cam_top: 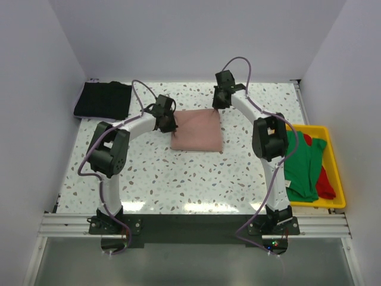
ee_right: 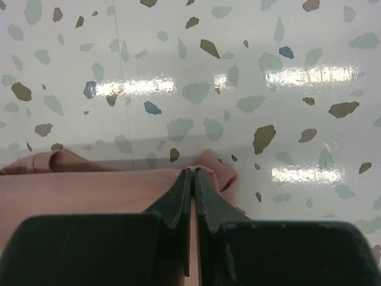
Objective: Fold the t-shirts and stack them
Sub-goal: Fold the tshirt, then neatly place the folded tshirt to the corner
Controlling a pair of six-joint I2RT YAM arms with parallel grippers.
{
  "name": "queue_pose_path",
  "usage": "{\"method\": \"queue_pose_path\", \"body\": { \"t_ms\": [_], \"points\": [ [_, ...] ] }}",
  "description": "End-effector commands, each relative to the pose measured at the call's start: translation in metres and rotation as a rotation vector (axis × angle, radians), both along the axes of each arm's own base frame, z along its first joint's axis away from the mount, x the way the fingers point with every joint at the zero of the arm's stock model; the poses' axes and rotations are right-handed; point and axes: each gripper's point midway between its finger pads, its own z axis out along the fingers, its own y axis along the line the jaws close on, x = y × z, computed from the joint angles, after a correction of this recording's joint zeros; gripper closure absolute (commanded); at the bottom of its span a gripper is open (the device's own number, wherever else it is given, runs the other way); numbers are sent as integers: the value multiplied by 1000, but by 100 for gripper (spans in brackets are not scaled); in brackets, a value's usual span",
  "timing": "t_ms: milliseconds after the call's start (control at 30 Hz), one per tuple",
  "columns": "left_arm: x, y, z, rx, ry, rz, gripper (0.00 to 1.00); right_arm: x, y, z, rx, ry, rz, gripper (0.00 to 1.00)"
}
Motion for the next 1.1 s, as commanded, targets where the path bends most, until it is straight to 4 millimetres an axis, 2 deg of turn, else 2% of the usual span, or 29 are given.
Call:
{"method": "queue_pose_path", "body": {
  "t_ms": [0,133,167,233,267,300,333,367,433,467,500,533,567,600,633,700,800,900,1000,1067],
  "points": [
    [3,2,19,5,-50,2,100,15,-21,6,-35,-24,-48,99],
    [9,-3,31,-13,-77,-19,100,15,-25,2,-36,-12,-49,93],
    [10,-4,35,-16,-88,-26,99,15,-26,4,-36,-15,-47,89],
    [16,-6,51,-34,-121,-41,86,15,-27,12,-40,-24,-43,80],
    [20,-8,59,-45,-141,-45,80,14,-31,22,-46,-35,-48,68],
    [22,-5,65,-51,-154,-43,71,13,-32,29,-50,-44,-48,64],
    [23,-4,75,-57,-173,-41,67,10,-36,31,-58,-42,-54,59],
    [24,-2,79,-61,-181,-37,63,7,-37,48,-55,-67,-56,52],
    [24,8,85,-64,-183,-19,52,-3,-41,54,-55,-62,-60,48],
    [23,12,84,-60,-178,-12,48,-9,-39,72,-30,-90,-55,47],
    [20,15,85,-76,-172,-21,38,-14,-38,75,-18,-94,-51,47],
    [21,14,87,-91,-192,-36,34,-27,-35,65,-20,-66,-41,47],
    [16,16,81,-101,-184,-43,31,-34,-33,78,-2,-90,-36,47],
    [15,15,84,-128,-188,-65,27,-42,-25,77,6,-90,-20,48],
    [16,13,84,-134,-195,-91,25,-53,-23,63,5,-66,-8,50],
    [15,11,82,-158,-174,-128,24,-66,-17,66,17,-71,3,54],
    [12,2,69,-196,-136,-207,22,-82,-6,40,25,-27,36,58],
    [10,-6,62,-222,-102,-256,21,-88,-3,19,18,27,53,58],
    [9,-6,41,-218,-65,-259,19,-90,-1,-5,5,76,70,58],
    [9,-5,32,-212,-46,-255,19,-97,-11,-24,-47,134,59,58]
  ]
}}
